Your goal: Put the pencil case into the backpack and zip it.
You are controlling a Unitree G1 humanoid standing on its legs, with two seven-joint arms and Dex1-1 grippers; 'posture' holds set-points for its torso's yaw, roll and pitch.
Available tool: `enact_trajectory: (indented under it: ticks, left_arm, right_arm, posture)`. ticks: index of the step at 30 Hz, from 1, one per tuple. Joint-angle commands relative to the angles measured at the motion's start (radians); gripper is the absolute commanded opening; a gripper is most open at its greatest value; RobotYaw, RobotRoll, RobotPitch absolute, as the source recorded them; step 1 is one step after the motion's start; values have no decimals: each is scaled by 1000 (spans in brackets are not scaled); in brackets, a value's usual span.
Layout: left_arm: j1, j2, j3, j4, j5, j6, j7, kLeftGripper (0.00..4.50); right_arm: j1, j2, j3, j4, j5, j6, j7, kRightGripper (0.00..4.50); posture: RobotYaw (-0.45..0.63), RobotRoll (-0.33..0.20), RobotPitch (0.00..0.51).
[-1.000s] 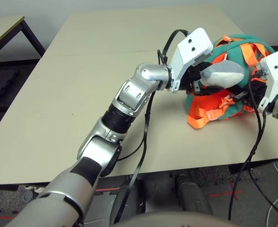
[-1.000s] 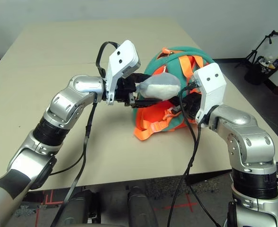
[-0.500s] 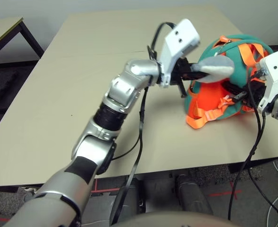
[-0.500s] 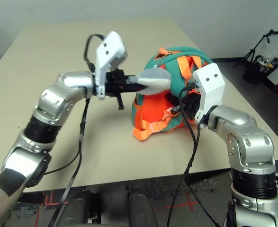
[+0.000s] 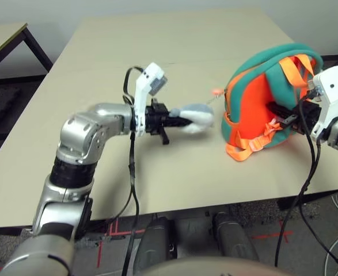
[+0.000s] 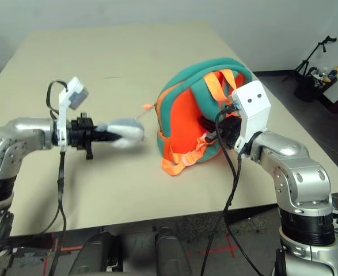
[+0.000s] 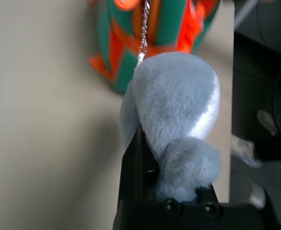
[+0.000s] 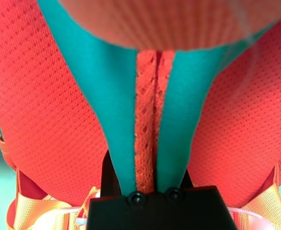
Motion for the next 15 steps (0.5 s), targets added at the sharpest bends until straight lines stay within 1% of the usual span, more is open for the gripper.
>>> enact_trajectory:
  ticks: [1, 2, 5, 7, 9, 10, 13, 14, 15]
  left_arm:
    - [20, -42, -161, 156, 132, -133, 28, 142]
    - [8, -65, -195, 212, 167, -182, 30, 142]
    - [-32, -161, -235, 392, 222, -272, 48, 142]
    - [-63, -181, -282, 501, 292, -353, 39, 142]
    - [-80, -181, -304, 548, 333, -405, 22, 141]
    - [-84, -183, -299, 553, 337, -413, 15, 141]
    - [-83, -186, -226, 494, 295, -360, 24, 133]
    - [-79, -174, -182, 442, 265, -320, 29, 483]
    - [-78, -148, -115, 364, 216, -239, 34, 854]
  right_arm:
    - [11, 18, 20, 5, 0, -5, -11, 98]
    - [13, 23, 21, 4, -1, -7, -14, 98]
    - [23, 37, 18, 0, -2, -11, -27, 98]
    - [30, 43, 16, 2, -5, -18, -33, 98]
    - [37, 46, 14, 4, -9, -23, -38, 98]
    - [43, 49, 11, 4, -10, -21, -44, 98]
    - [67, 47, -7, -1, 0, -7, -48, 98]
    - [70, 56, -32, -13, 28, 25, -55, 448]
    - [59, 73, -84, -33, 82, 89, -70, 817]
  posture:
    - [-27, 0, 87]
    - [-30, 0, 87]
    - [-39, 0, 82]
    - [-44, 0, 79]
    - [-51, 0, 73]
    - [-53, 0, 67]
    - [-56, 0, 55]
    - [-56, 0, 53]
    - [-55, 0, 52]
